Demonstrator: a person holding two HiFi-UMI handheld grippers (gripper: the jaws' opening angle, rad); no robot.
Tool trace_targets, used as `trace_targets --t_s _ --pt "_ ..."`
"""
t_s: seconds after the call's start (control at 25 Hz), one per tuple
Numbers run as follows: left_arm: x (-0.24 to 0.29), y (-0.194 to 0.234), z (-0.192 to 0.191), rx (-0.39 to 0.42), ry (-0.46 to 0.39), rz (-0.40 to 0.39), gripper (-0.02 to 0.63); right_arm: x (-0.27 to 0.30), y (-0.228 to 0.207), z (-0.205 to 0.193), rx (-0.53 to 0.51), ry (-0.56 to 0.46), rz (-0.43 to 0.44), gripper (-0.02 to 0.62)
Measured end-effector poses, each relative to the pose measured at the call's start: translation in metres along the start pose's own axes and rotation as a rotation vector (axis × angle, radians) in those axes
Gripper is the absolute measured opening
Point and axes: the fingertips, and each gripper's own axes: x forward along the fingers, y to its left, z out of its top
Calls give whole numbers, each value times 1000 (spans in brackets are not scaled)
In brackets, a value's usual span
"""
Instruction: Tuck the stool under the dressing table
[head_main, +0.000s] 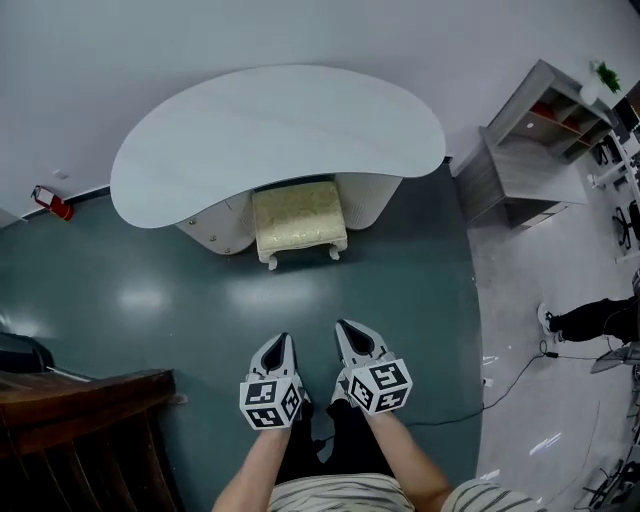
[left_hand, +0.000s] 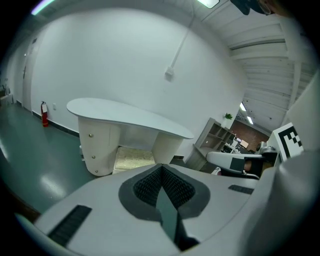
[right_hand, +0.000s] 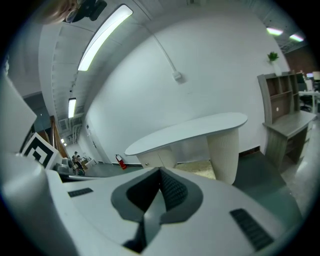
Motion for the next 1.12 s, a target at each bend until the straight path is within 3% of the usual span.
trace_targets --t_s 0.32,0.88,1.12 --pt "-42 -34 70 108 -78 -22 5 -35 26 59 -61 -35 27 12" --pt "-99 -84 138 158 -187 -82 5 -90 58 144 -113 -176 42 13" --pt "-108 -116 166 223 -239 -126 6 -104 69 175 -157 -215 42 14"
